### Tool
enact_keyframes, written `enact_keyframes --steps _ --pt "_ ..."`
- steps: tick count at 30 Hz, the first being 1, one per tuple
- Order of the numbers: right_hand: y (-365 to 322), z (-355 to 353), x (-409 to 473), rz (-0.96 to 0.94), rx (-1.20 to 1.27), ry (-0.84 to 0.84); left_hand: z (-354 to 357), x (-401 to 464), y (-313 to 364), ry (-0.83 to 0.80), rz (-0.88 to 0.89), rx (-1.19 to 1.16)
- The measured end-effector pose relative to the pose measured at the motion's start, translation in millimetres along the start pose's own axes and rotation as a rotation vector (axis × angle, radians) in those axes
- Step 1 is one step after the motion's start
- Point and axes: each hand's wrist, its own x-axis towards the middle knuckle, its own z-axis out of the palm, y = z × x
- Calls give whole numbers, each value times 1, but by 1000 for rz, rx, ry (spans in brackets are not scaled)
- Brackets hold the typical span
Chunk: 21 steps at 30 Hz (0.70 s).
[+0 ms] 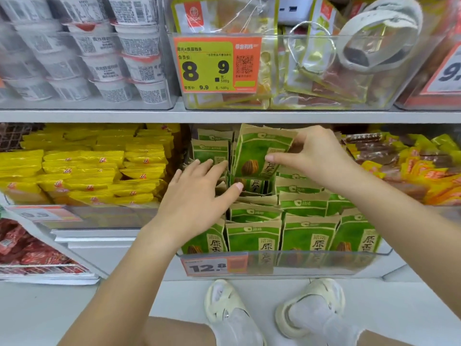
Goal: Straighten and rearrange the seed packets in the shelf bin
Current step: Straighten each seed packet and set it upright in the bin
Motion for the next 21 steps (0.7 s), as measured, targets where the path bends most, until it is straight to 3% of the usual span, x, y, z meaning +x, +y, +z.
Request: enact_keyframes --steps 5,9,14,17,21 --pt "11 23 16 -26 -108 -121 -1 -1 -1 0 5 -1" --pt "13 30 23 -123 -257 -75 -6 0 2 25 27 26" --pt "15 26 29 -256 -318 -3 -20 8 5 154 178 -92" --pt "19 24 30 -264 -291 13 -26 18 7 116 211 -40" --pt "24 31 29 -210 -435 -51 -27 27 14 -35 240 43"
